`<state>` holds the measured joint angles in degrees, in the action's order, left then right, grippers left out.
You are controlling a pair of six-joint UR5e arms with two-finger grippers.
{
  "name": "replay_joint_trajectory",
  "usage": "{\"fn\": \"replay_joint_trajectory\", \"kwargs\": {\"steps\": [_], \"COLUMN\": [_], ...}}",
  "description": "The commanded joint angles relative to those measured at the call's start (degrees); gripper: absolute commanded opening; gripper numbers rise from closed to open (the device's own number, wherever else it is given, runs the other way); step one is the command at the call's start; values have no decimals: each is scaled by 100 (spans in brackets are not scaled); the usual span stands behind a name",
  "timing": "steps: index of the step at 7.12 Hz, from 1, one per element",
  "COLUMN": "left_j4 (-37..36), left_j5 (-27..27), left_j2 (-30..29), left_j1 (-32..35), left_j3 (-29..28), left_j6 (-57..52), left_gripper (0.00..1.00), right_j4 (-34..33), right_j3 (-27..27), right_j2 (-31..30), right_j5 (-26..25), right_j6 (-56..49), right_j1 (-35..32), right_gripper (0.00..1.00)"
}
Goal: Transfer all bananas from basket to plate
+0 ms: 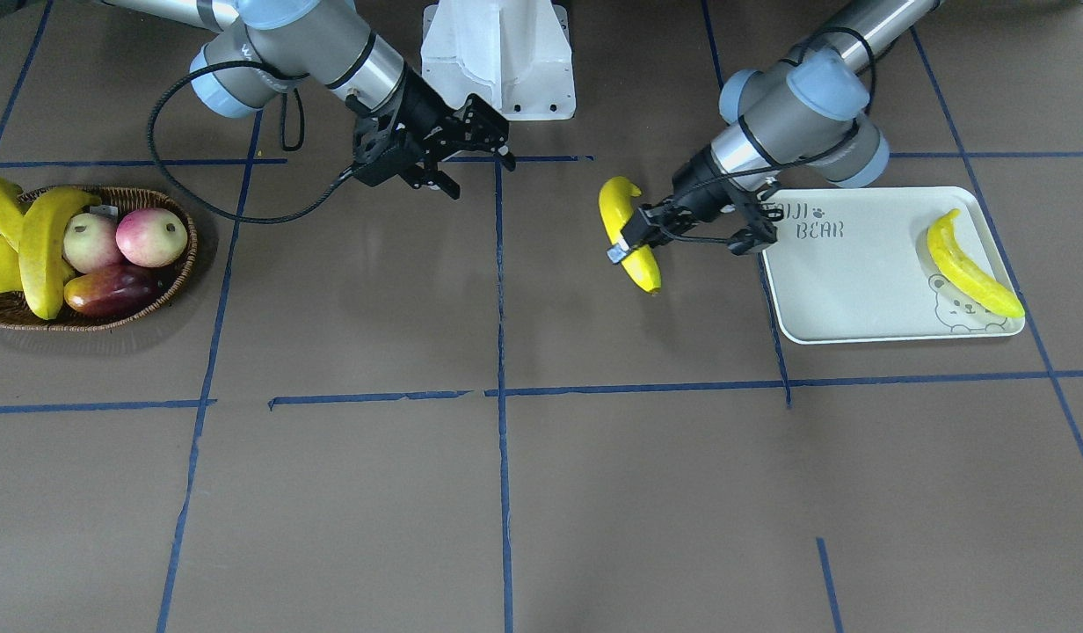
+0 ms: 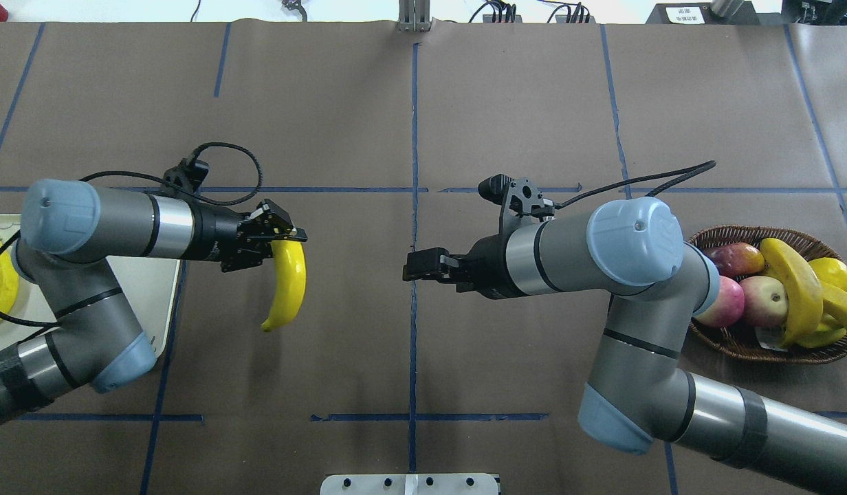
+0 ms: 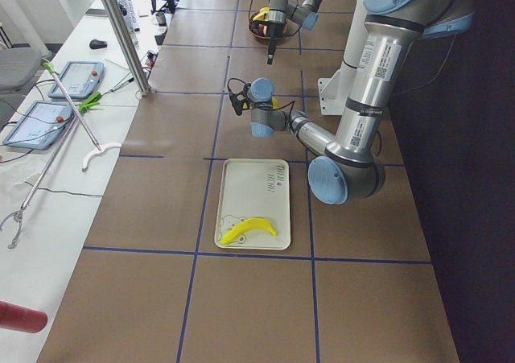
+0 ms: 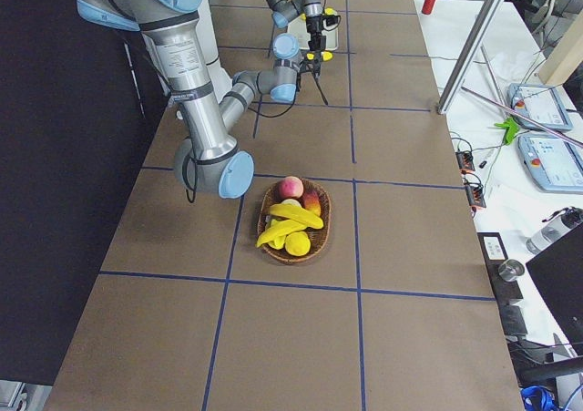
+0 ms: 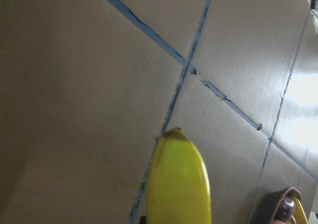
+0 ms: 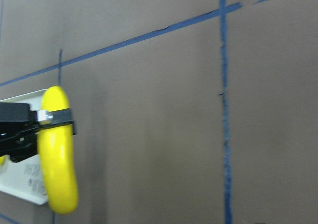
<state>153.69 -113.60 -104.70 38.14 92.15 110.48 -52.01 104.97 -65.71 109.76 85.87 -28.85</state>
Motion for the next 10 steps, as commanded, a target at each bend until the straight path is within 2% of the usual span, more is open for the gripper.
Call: {"fn": "replay_joint_trajectory", "kwargs": {"steps": [1,2,3,6,7,8,9,10], "left_j4": [-14,-119,-137,-611,-612,-612,-612,-620], "left_j5": [-4,4,-30,-92,-75,-83,-57,-127], "left_j2": [947,1317,1616,2039,2120,2120,2173,2173], "left_j1": [569,824,1027,1599,1670,1749,1836,1942], "left_j3": [-92,-214,-302,-733,-751,-821,-839,-805], "left_j6": [-18,-79,-715,-1772,-2063,-2188,-2459,-2470], "left_gripper": [4,5,5,6,13,37,99,99], "right_j4": [-745,-1001,-1099,-1109,-1109,-1109,-1100,-1109], "right_j3": [155,225,261,261,261,261,261,261], "right_j2": [-267,-284,-284,-284,-284,-284,-284,-284], "right_j5": [613,652,661,661,661,661,652,652], "right_j6": [-245,-394,-405,-414,-422,-422,-422,-422], "right_j1": [-628,-700,-736,-719,-719,-710,-710,-701], "right_gripper": [100,100,100,100,100,100,100,100]}}
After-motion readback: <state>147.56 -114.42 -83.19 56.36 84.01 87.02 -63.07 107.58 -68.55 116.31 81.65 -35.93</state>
